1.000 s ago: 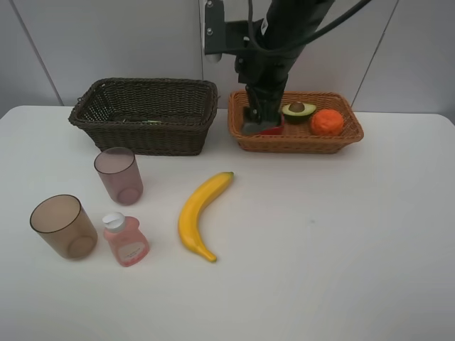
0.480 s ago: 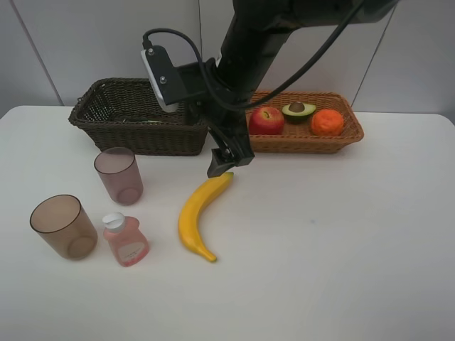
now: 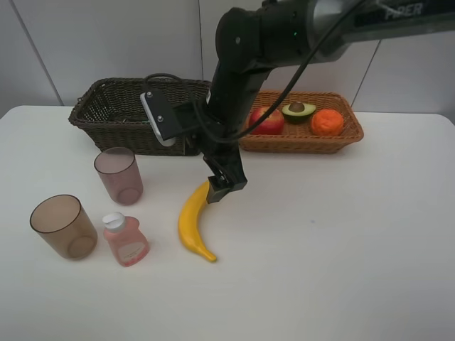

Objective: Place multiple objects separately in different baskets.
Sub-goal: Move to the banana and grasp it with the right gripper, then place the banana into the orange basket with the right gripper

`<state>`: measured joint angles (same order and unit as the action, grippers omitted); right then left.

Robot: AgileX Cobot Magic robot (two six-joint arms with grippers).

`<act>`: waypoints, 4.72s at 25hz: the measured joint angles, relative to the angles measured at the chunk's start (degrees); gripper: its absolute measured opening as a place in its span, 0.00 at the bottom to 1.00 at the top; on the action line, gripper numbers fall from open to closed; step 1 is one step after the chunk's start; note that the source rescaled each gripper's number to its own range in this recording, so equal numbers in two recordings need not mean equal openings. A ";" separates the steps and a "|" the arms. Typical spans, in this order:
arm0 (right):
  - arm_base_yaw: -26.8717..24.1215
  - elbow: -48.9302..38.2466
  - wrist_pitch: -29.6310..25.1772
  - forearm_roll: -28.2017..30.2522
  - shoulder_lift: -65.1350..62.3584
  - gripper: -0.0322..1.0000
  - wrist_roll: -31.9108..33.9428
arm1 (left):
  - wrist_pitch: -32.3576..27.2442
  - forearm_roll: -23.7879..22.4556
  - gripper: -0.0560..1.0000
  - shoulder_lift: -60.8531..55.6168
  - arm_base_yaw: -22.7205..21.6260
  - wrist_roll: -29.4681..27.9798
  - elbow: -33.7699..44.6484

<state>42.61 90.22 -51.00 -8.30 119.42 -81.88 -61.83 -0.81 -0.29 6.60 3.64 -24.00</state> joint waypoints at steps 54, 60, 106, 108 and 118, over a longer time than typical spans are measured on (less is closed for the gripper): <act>0.77 0.04 5.37 -1.32 9.81 0.96 -0.15 | 0.00 0.00 1.00 0.00 0.00 0.00 0.00; 0.77 0.04 5.51 -1.32 10.52 0.89 -0.15 | 0.00 0.00 1.00 0.00 0.00 0.00 0.00; -2.16 13.58 -18.12 5.65 8.18 0.03 2.81 | 0.00 0.00 1.00 0.00 0.00 0.00 0.00; -3.80 13.73 -18.28 5.65 6.79 0.03 2.87 | 0.00 0.00 1.00 0.00 0.00 0.00 0.00; -14.27 14.00 -18.34 6.16 1.60 0.03 3.56 | 0.00 0.00 1.00 0.00 0.00 0.00 0.00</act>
<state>28.35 104.22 -69.33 -2.14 121.01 -78.32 -61.83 -0.81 -0.29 6.60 3.64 -24.00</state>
